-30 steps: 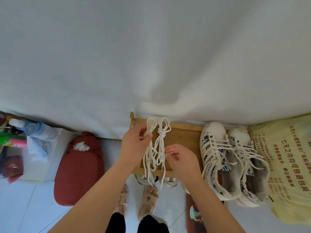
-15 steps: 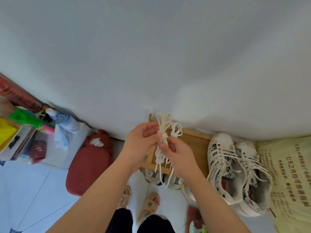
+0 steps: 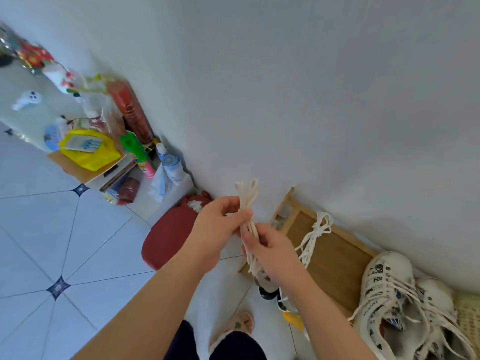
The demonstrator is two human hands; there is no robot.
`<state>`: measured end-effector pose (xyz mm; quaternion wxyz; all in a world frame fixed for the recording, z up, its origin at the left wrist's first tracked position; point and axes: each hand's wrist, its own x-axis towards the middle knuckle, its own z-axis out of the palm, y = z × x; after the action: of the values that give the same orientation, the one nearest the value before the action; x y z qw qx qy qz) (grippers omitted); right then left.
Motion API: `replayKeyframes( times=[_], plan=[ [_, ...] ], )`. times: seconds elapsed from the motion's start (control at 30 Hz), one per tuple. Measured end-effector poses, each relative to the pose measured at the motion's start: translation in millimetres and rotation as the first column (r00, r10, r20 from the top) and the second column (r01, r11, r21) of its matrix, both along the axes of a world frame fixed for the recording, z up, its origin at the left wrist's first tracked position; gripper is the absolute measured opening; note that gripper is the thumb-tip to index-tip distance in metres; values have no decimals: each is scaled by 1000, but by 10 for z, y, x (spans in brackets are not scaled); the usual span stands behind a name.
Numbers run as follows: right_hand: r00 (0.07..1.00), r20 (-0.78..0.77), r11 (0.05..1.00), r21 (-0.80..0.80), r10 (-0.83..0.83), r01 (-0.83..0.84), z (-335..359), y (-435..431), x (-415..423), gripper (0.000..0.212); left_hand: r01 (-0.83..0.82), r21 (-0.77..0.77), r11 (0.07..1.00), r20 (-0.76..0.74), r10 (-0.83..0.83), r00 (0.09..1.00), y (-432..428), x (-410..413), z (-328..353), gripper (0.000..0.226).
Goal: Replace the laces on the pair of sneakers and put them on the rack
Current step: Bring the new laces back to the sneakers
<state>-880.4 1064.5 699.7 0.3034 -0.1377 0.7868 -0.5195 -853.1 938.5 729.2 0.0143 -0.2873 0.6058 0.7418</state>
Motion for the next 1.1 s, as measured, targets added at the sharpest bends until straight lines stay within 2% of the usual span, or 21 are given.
replayKeyframes(
  times=[0.13, 0.27, 0.4, 0.47, 0.6, 0.77, 0.87, 0.97, 1.1],
  plan=[
    [986, -26, 987, -7, 163, -163, 4, -337, 217, 20, -233, 91, 968, -32, 237, 971, -372, 404, 76, 14],
    [941, -36, 941, -13, 336, -337, 120, -817, 568, 13, -440, 160, 884, -45, 452, 891, -788, 1027, 199, 11],
    [867, 33, 866, -66, 498, -495, 298, -1353, 1178, 19, -574, 161, 803, -74, 590, 804, -1203, 1897, 253, 16],
    [826, 13, 825, -54, 564, -563, 367, -1611, 1563, 21, -617, 173, 768, -94, 636, 766, -1390, 2419, 271, 19],
    [778, -37, 771, -110, 627, -627, 498, -2116, 2421, 10, -736, 179, 652, -134, 758, 638, -1672, 3510, 299, 13],
    [668, -186, 627, -236, 721, -742, 694, -2697, 3481, 19, -852, 1, 524, -176, 838, 516, -1892, 4622, 340, 11],
    [568, -344, 540, -184, 748, -821, 721, -2960, 4018, 21, -905, -96, 415, -190, 885, 426, -1984, 5159, 380, 26],
    [481, -434, 462, -156, 762, -873, 724, -3239, 4457, 17, -941, -143, 306, -179, 927, 329, -2077, 5604, 400, 25],
    [376, -479, 352, -142, 793, -925, 693, -3657, 4934, 20, -955, -200, 219, -191, 947, 257, -2286, 6062, 401, 25]
  ],
)
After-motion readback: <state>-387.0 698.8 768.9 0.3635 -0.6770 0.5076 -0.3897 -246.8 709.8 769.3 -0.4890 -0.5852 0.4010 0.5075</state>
